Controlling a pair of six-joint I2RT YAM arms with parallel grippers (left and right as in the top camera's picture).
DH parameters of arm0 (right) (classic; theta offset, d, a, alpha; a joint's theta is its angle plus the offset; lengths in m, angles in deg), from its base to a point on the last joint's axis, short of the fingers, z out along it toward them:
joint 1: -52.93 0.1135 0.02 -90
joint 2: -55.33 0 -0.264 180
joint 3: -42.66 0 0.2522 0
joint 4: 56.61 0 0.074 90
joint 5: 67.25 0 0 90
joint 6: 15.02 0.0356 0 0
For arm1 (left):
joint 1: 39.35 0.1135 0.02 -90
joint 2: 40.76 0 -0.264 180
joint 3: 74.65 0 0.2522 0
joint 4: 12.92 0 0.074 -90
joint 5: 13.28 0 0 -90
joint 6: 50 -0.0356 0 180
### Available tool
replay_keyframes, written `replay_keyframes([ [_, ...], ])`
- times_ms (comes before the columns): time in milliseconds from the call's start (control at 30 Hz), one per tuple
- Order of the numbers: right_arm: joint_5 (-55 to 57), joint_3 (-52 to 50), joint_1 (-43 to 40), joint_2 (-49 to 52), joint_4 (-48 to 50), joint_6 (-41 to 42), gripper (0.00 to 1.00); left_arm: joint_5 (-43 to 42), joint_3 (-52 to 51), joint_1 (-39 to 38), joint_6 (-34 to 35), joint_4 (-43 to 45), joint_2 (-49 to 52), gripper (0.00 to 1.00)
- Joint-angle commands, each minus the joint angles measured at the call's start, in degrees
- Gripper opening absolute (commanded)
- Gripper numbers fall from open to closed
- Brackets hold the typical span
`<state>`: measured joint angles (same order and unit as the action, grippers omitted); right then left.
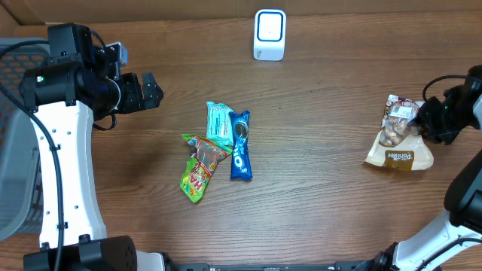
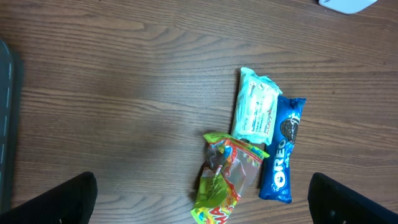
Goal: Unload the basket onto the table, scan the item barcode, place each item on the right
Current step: 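Carry the bread bag to the right side and set it down, then release the bread bag and move the right gripper to the Oreo pack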
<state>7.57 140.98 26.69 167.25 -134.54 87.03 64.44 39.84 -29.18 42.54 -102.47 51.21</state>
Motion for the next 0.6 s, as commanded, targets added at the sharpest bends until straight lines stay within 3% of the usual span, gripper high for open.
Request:
replay_keyframes([
  [0,-1.2,6.8,0.6,-2.3,-2.0,-1.8,0.40,-0.9,-0.5,-0.1,-1.3,0.0,-0.2,1.00],
  [133,-9.1,13.7,3.1,-3.2,-5.6,-6.1,0.41,-0.9,-0.5,-0.1,-1.3,0.0,-0.2,1.00],
  [333,-24.0,16.2,11.2,-3.3,-3.7,-6.6,0.52,-0.9,-0.5,-0.1,-1.3,0.0,-0.2,1.00],
  [567,-25.8,11.3,26.9,-2.2,2.5,-4.9,0.47,-0.9,-0.5,-0.1,-1.3,0.0,-0.2,1.00],
])
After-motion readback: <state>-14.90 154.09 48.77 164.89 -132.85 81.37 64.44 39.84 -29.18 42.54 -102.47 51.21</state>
